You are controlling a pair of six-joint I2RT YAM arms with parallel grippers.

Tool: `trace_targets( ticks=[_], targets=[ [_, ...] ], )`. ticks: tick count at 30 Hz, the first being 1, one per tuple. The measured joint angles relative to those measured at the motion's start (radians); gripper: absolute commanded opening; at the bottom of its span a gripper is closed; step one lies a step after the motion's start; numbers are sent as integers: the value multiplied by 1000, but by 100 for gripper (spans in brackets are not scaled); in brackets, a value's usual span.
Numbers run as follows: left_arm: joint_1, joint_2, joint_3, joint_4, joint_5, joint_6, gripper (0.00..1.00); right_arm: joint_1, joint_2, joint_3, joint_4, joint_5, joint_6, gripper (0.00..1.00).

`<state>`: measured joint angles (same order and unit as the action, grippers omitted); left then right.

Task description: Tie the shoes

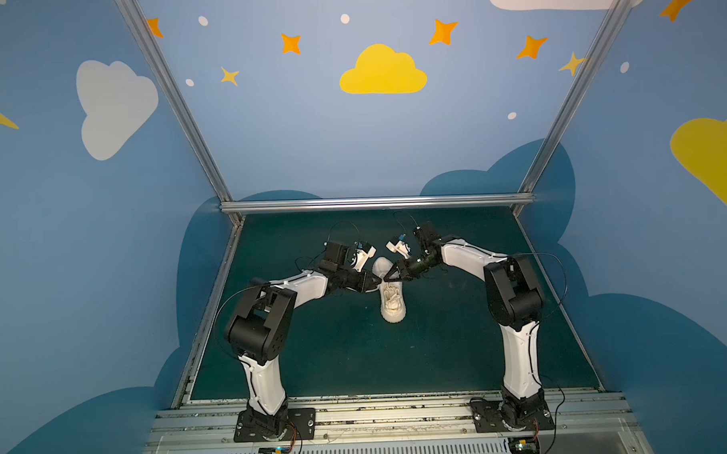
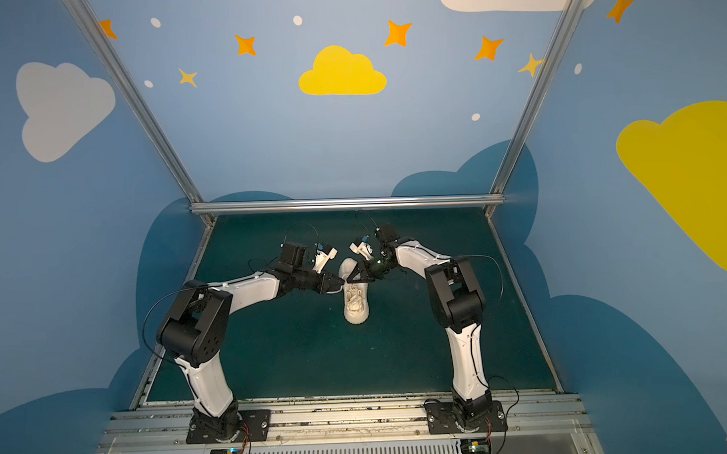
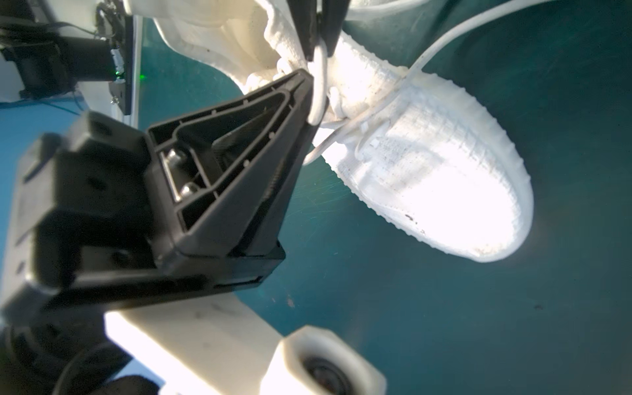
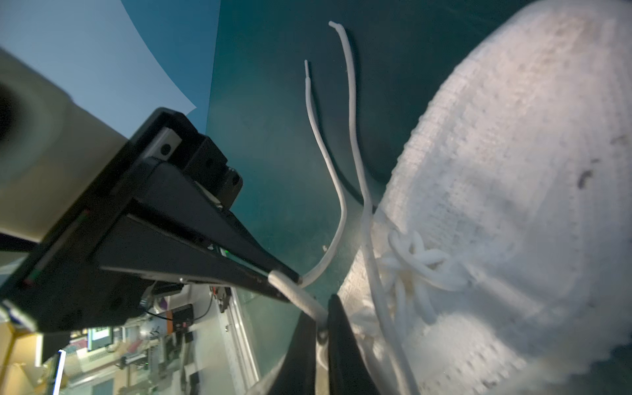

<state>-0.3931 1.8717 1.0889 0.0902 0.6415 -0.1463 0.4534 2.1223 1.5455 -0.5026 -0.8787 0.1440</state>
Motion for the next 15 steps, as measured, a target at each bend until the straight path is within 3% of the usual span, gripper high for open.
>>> trace_targets(
  ticks=[15],
  targets=[
    [0, 0, 65, -7, -1, -3, 3, -1, -15, 12, -7, -10, -18, 26]
  ],
)
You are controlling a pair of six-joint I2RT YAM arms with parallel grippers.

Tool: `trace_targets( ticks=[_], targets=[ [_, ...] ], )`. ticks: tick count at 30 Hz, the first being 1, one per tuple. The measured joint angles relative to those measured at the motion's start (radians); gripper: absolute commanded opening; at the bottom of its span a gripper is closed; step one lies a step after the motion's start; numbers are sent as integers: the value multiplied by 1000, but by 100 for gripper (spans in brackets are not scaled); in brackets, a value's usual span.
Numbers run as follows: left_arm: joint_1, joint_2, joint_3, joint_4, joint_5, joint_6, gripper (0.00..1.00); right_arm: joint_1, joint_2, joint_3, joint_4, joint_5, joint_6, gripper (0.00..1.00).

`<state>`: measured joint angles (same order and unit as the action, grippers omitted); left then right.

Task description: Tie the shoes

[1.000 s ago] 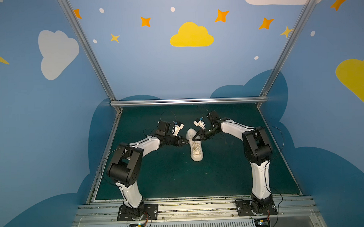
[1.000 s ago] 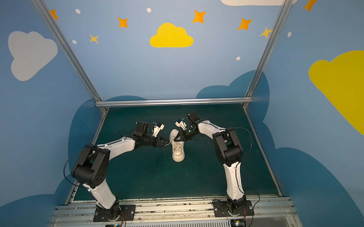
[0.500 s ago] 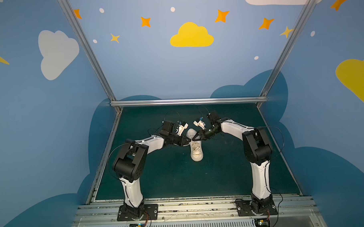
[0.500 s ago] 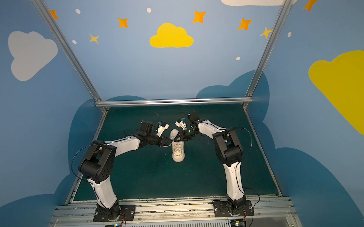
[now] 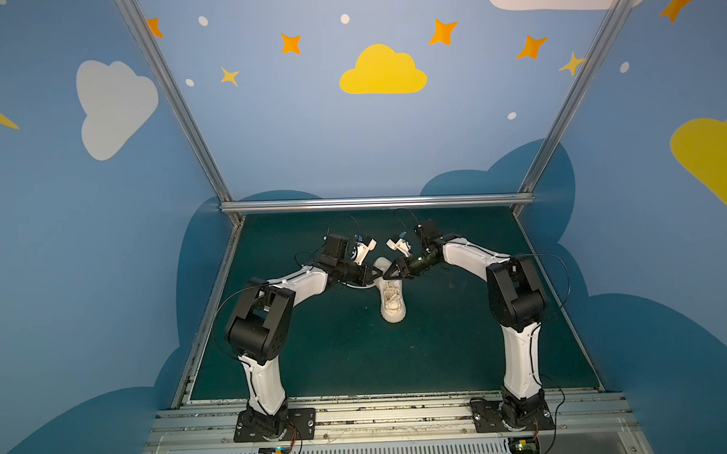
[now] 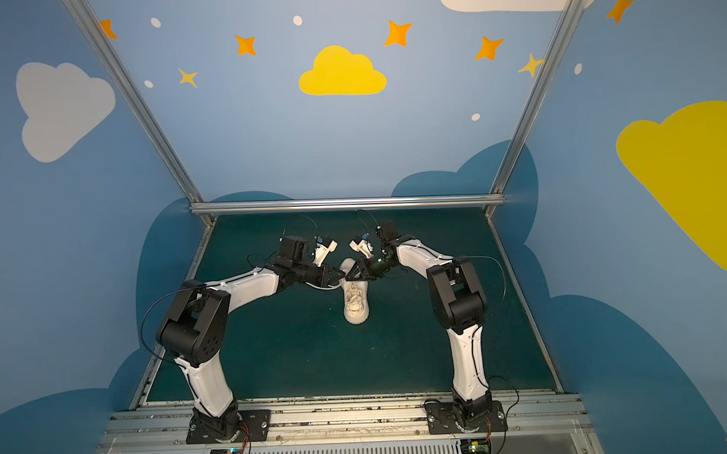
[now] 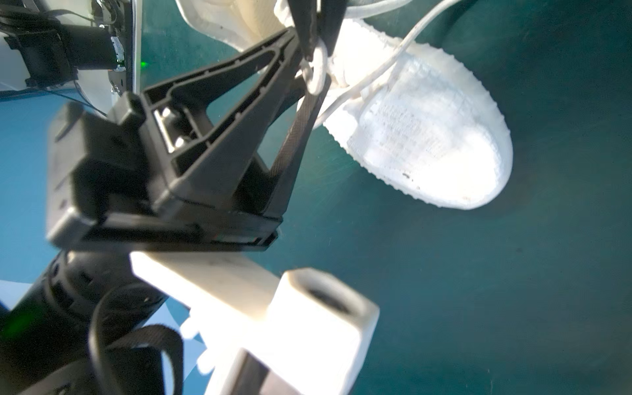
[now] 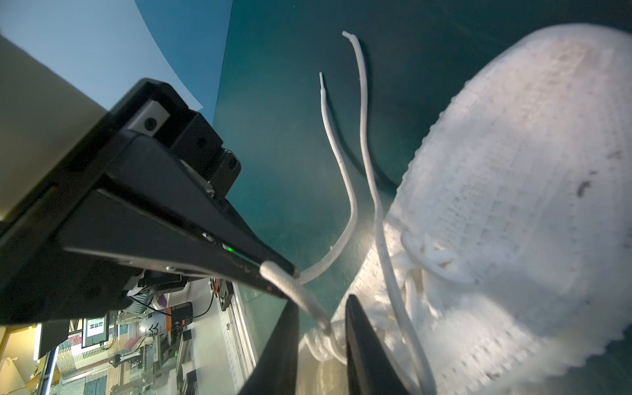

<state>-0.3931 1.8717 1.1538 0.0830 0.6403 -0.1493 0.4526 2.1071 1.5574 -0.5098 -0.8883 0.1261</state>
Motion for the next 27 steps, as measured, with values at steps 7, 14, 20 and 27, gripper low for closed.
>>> trace_targets(
  ticks=[7, 14, 20, 27],
  targets=[
    [0, 0, 10, 0, 0, -11, 3, 0, 0, 11, -3, -1, -5, 25],
    [1, 0, 11, -6, 1, -13, 6, -6, 0, 16, -2, -18, -18, 4],
    [1, 0, 10, -23, 4, -13, 29, -13, 0, 16, -2, -22, -22, 0],
    [14, -9, -32, -23, -11, -8, 39, -17, 0, 16, -2, -22, -22, 0]
  ],
)
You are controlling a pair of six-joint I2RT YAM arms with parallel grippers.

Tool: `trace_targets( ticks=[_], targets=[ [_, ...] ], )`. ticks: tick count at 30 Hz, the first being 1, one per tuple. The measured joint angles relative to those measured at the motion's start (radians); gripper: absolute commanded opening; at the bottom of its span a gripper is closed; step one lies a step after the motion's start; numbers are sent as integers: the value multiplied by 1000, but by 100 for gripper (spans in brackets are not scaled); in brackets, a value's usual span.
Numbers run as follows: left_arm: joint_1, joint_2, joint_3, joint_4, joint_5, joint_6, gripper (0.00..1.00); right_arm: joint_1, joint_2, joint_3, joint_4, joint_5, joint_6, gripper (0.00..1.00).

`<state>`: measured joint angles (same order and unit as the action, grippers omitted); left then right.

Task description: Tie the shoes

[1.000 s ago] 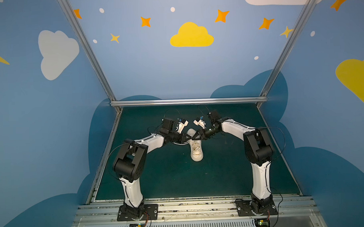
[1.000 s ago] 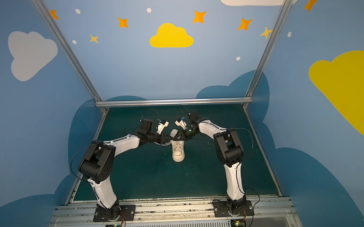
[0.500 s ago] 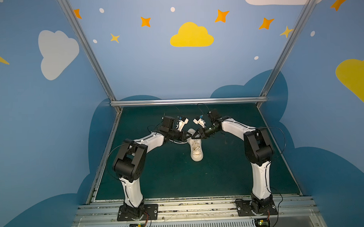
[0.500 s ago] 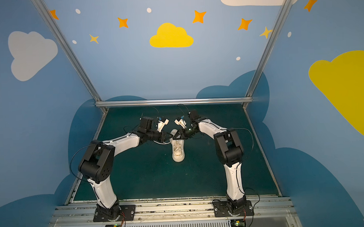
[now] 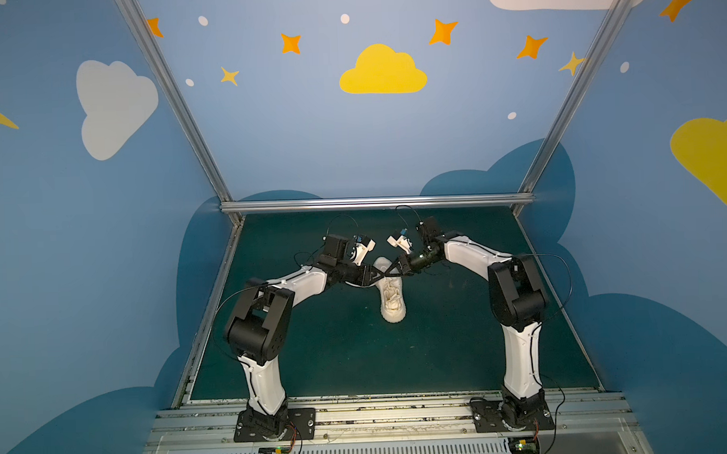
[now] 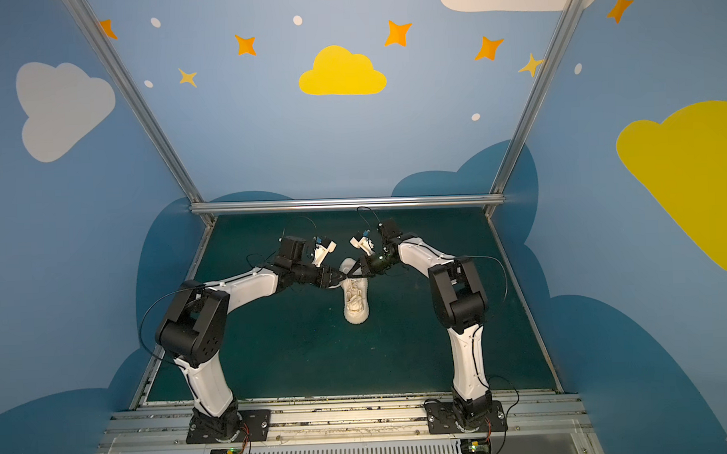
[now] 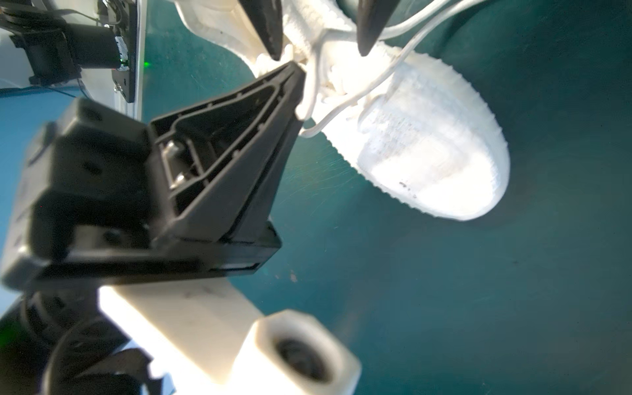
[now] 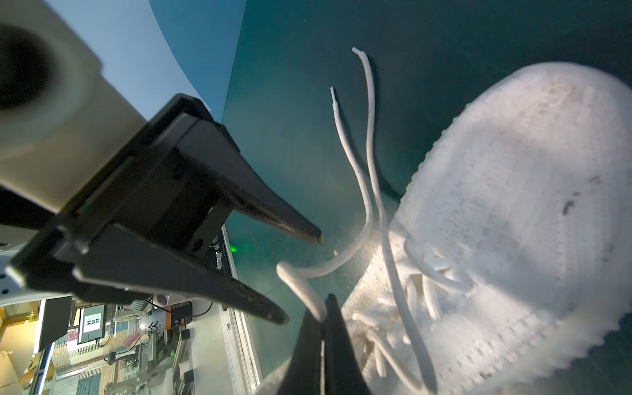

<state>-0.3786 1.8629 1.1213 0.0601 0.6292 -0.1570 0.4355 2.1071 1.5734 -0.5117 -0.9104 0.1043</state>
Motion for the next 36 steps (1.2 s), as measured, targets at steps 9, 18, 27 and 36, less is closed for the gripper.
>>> trace_targets(
  ticks=[9, 18, 27, 36],
  targets=[
    [5, 0, -64, 3, -52, 53, 42, 0, -8, 0, 0, -4, 0, 0],
    [-9, 17, -53, 22, -55, 85, 41, 0, -8, 0, 0, -11, 0, 0],
    [-26, 28, -44, 31, -57, 88, 19, 0, -9, 0, 1, -14, 3, 0],
    [-28, 10, -50, 25, -70, 91, 5, -1, -18, -16, 32, -14, 29, 0]
  ],
)
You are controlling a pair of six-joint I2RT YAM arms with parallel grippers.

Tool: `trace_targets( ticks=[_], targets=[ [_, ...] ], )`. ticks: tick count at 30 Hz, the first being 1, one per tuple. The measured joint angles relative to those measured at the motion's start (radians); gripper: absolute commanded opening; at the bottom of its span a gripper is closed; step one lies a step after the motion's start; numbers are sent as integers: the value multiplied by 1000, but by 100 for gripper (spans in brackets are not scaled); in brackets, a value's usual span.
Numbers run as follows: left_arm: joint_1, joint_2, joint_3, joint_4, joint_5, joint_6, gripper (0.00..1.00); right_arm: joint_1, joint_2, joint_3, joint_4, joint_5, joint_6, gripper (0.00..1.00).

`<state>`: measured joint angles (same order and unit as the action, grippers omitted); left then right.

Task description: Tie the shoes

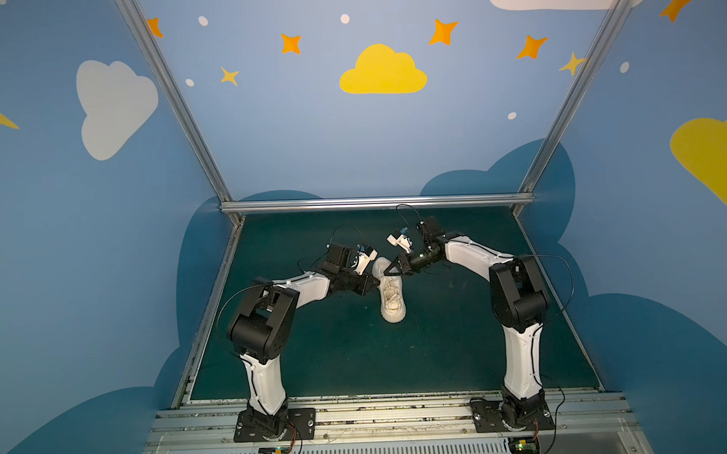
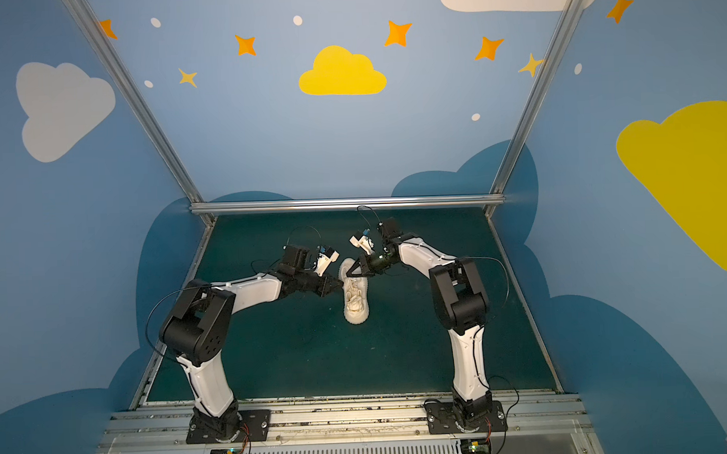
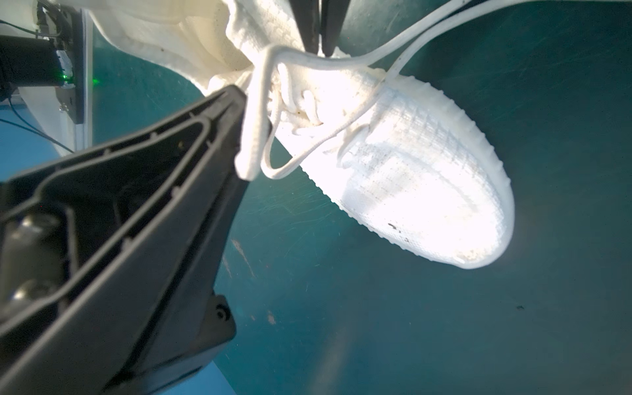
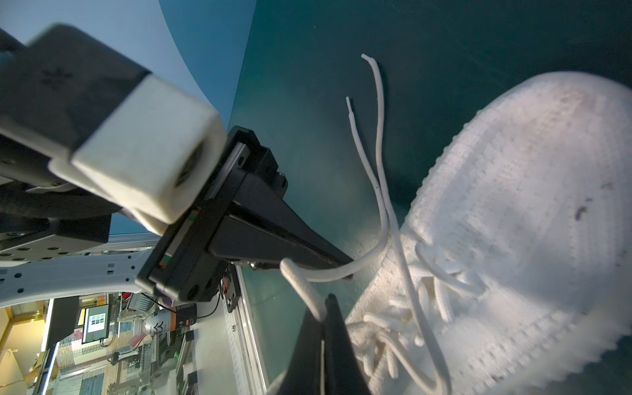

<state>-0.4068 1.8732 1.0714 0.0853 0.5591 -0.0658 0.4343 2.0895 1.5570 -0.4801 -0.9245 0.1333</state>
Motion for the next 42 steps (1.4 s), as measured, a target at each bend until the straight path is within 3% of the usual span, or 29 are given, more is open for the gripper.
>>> trace_targets(
  ticks=[3, 7, 16, 18, 25, 33, 42],
  targets=[
    [-1, -27, -8, -8, -8, 4, 9, 0, -8, -9, 11, 0, 13, 0],
    [-1, -55, -23, -4, -15, 14, 26, 0, -10, -10, 22, 0, 20, 0],
    [-7, -22, -26, 81, -10, 2, 36, 0, -11, -11, 26, -1, 21, 0],
    [-8, -2, -26, 106, -8, -2, 35, 0, -11, -12, 27, -1, 21, 0],
    [-15, 28, -35, 150, 3, -18, 12, 0, -11, -14, 28, -1, 21, 0],
    [-21, -10, -48, 83, -5, -11, 14, 0, -39, -49, 60, 19, 57, 0],
    [-22, -36, 37, -93, 21, -8, 7, 0, -42, -58, 103, 68, 126, 0]
  ],
)
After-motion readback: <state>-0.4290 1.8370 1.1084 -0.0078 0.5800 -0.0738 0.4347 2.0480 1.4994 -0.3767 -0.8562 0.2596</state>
